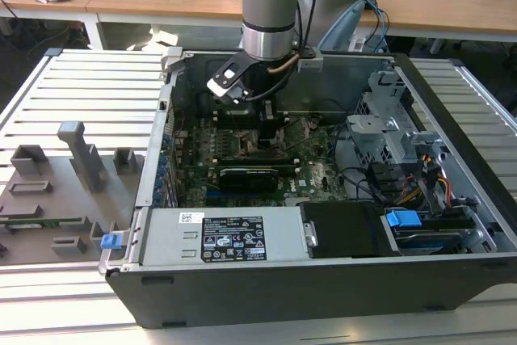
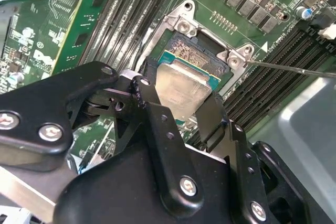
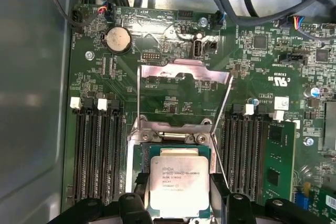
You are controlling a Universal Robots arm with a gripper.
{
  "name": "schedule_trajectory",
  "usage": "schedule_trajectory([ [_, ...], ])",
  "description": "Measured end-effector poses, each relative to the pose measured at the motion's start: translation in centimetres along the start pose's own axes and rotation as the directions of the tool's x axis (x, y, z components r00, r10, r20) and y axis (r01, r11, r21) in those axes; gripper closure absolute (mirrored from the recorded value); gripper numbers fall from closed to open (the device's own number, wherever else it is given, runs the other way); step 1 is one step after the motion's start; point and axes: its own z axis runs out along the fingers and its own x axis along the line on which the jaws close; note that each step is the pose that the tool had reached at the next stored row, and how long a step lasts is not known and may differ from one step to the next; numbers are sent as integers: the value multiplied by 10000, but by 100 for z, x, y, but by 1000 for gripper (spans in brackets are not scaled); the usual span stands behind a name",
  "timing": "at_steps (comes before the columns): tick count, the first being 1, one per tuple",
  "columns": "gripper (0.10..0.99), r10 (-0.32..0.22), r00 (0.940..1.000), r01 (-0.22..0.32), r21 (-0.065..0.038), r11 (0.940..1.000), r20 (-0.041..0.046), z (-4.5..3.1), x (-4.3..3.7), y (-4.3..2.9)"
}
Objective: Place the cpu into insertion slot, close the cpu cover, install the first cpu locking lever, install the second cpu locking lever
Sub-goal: 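Place the cpu into insertion slot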
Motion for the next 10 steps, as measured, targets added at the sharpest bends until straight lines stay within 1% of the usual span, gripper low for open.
schedule_trajectory([
  [5, 545, 1, 10000, -1, -1, 10000, -20, 47, 6, -28],
  [10, 545, 17, 10000, -17, 0, 10000, -30, 104, 28, -30],
])
